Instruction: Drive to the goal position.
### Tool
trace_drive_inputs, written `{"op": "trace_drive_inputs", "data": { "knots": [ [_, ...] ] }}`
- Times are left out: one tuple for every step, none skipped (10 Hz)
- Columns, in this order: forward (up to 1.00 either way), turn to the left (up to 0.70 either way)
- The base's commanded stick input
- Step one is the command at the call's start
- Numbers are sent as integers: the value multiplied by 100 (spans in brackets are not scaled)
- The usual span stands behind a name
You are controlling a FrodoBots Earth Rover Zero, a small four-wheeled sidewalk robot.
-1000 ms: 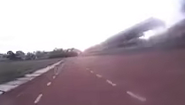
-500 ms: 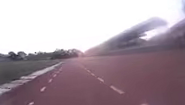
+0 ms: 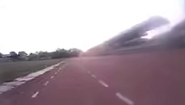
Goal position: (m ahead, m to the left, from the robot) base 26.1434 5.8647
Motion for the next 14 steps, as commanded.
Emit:
{"op": "trace_drive_inputs", "data": {
  "knots": [
    [70,0],
    [70,0],
    [70,0],
    [70,0],
    [70,0],
    [70,0],
    [70,0],
    [70,0],
    [70,0],
    [70,0],
    [70,0],
    [70,0],
    [70,0],
    [70,0]
  ]
}}
